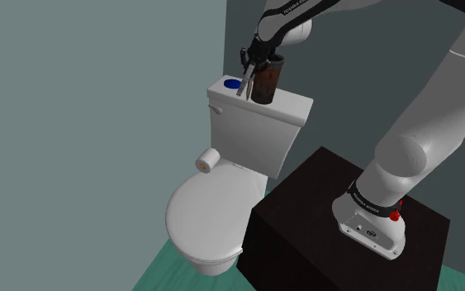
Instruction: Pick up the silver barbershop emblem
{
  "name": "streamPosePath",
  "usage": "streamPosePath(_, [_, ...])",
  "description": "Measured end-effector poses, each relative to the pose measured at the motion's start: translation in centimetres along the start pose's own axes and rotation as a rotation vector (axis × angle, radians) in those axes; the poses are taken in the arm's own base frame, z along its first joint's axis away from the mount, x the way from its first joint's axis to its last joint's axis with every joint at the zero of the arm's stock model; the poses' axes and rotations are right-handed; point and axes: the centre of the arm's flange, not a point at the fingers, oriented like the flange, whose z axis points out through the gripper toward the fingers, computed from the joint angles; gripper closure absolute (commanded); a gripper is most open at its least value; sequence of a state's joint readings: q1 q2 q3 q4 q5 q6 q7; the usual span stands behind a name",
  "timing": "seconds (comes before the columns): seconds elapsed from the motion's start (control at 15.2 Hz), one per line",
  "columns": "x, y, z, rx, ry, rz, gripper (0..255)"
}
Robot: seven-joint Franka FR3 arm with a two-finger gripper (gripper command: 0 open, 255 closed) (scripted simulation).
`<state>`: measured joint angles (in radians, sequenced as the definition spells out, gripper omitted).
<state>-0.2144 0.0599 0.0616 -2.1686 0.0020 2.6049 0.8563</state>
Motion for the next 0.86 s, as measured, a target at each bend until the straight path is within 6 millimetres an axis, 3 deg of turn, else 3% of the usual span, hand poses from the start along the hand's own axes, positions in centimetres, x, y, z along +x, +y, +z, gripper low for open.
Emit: streamPosePath(0.86, [1.6,-2.0,-6.2,0.000,0.000,0.000,255])
